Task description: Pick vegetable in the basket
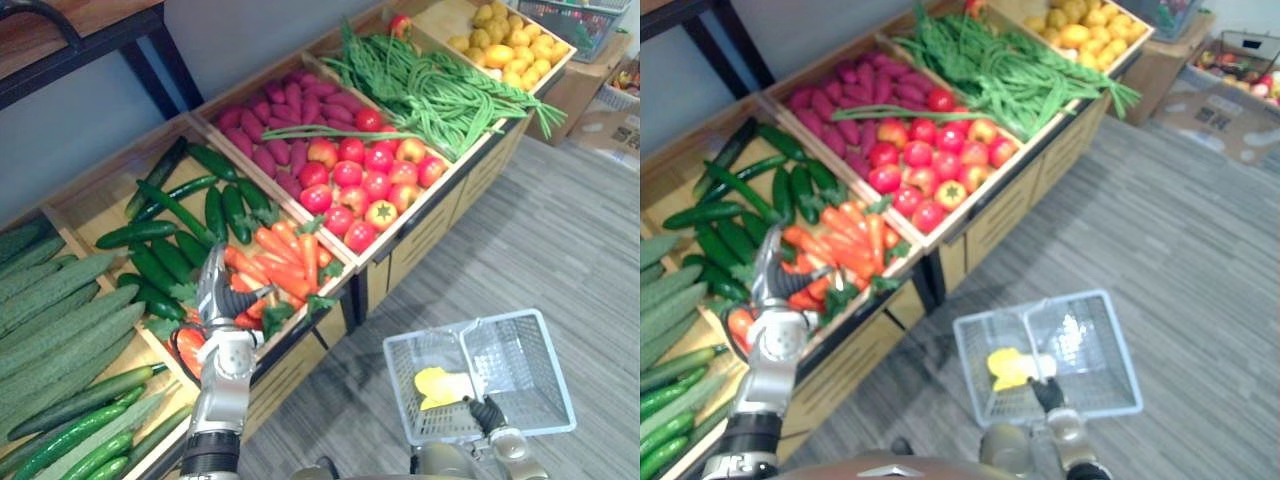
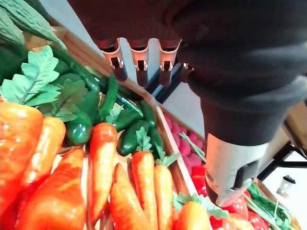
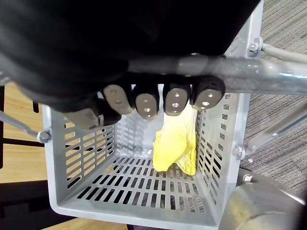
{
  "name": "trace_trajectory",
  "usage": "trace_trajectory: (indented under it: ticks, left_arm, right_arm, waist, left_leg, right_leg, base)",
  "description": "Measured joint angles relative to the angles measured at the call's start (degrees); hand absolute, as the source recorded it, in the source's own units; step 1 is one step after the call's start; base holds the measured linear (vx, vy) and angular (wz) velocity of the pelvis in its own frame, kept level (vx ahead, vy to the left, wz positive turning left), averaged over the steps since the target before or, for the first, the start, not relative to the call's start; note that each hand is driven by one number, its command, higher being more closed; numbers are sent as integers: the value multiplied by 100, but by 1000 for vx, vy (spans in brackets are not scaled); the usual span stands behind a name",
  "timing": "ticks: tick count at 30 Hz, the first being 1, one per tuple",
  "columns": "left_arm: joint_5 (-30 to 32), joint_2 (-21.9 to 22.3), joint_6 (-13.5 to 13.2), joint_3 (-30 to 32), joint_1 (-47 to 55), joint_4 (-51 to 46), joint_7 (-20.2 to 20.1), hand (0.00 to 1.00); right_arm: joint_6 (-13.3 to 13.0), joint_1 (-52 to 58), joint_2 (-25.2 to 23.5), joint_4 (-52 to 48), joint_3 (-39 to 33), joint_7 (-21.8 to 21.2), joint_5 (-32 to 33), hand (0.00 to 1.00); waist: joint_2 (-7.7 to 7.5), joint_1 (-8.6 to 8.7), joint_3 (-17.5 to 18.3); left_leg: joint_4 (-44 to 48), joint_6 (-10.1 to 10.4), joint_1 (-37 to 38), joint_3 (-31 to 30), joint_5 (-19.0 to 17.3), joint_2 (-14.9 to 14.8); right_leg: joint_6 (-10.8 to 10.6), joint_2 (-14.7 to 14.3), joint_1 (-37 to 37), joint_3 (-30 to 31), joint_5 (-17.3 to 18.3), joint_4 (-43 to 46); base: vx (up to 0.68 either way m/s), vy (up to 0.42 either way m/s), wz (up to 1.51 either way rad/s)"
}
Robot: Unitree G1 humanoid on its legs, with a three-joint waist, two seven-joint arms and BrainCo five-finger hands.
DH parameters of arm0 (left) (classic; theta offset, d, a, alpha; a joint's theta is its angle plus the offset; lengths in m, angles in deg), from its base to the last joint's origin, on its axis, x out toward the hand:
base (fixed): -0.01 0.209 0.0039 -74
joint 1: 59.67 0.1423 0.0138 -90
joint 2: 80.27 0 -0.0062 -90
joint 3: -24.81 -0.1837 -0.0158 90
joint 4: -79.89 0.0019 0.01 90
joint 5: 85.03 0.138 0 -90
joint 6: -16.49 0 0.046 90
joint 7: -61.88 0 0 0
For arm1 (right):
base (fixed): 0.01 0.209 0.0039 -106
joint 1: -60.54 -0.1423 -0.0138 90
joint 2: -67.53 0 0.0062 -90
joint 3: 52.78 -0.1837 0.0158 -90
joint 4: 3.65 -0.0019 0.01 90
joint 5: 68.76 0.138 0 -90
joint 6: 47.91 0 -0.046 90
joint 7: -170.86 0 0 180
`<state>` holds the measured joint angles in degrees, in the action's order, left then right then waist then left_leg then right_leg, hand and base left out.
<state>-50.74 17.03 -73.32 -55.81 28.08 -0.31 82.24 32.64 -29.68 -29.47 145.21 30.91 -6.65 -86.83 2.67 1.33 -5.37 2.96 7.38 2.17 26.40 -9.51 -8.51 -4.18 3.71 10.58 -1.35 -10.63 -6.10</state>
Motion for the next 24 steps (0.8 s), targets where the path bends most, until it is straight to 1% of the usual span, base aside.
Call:
trace_trajectory:
  ticks: [2, 5, 7, 9, 10, 12, 13, 14, 17, 20, 22, 24]
  left_arm:
    - [-56, 36, 14, 113, 61, 0, 4, 0]
    - [-460, 245, 13, 307, 187, 0, 103, 0]
    - [-577, 298, 13, 315, 274, 0, 114, 0]
    - [-734, 484, 8, 416, 430, 0, 128, 0]
    - [-742, 507, 6, 423, 474, 0, 128, 0]
    - [-956, 596, 0, 483, 567, -2, 128, 0]
    - [-963, 634, -3, 504, 592, -13, 129, 0]
    - [-1106, 674, -7, 506, 634, -22, 132, 0]
    - [-1252, 741, -21, 514, 775, -97, 135, 0]
    - [-1403, 896, -101, 522, 938, -232, 135, 0]
    - [-1406, 912, -104, 523, 968, -231, 135, 0]
    - [-1576, 914, -116, 525, 972, -229, 137, 0]
  right_arm:
    - [2, 7, -4, 0, -1, -7, -2, 100]
    - [11, 37, -12, -1, -1, -11, -4, 100]
    - [16, 53, -25, -1, -1, -12, -5, 100]
    - [56, 53, -55, -12, -1, -10, -8, 100]
    - [62, 55, -60, -13, -1, -10, -7, 100]
    - [66, 90, -81, -45, -2, -10, -7, 100]
    - [65, 112, -87, -70, -1, -10, -7, 100]
    - [65, 164, -98, -135, -1, -10, -7, 100]
    - [67, 195, -100, -185, 6, -11, -9, 100]
    - [67, 205, -103, -195, 11, -11, -9, 100]
    - [68, 207, -113, -196, 17, -13, -10, 100]
    - [68, 215, -119, -196, 27, -12, -9, 100]
  waist:
    - [0, -5, 0]
    - [-1, -16, 40]
    - [-5, -18, 71]
    - [-12, -40, 75]
    - [-12, -43, 75]
    - [-16, -87, 77]
    - [-16, -107, 78]
    - [-16, -155, 78]
    - [-17, -162, 78]
    - [-22, -179, 79]
    - [-38, -183, 87]
    - [-53, -184, 96]
  left_leg:
    - [-13, -1, 0, -20, 12, 0]
    - [-63, -1, 9, -45, 45, 1]
    - [-84, 1, 10, -59, 59, -2]
    - [-83, -3, 23, -80, 65, -5]
    - [-82, -4, 28, -85, 66, -5]
    - [-82, -9, 32, -100, 77, -3]
    - [-82, -10, 32, -103, 81, -2]
    - [-82, -10, 28, -117, 90, -2]
    - [-87, -8, 11, -185, 118, -6]
    - [-88, -11, 16, -207, 126, -12]
    - [-89, -12, 15, -209, 126, -15]
    - [-90, -12, 16, -207, 126, -20]
  right_leg:
    - [0, 4, -9, -27, 0, 0]
    - [0, 10, -21, -74, 0, -1]
    - [0, 10, -24, -113, 0, -1]
    - [0, 15, -55, -142, 0, -3]
    - [0, 16, -63, -146, 0, -4]
    - [0, 27, -78, -162, 0, -4]
    - [0, 29, -80, -166, 0, -4]
    - [0, 30, -82, -178, 0, -4]
    - [0, 39, -97, -242, 0, -4]
    - [0, 46, -126, -279, 1, -5]
    - [1, 47, -134, -285, 1, -5]
    - [1, 48, -148, -291, 2, -6]
  base:
    - [-16, -35, 6]
    - [-17, -34, 7]
    - [-15, -37, 6]
    - [-23, -39, 7]
    - [-26, -32, 4]
    - [-27, -33, 4]
    - [-32, -43, 4]
    - [-26, -38, 7]
    - [-23, -39, 10]
    - [-25, -34, 6]
    - [-27, -32, 2]
    - [-14, -17, 1]
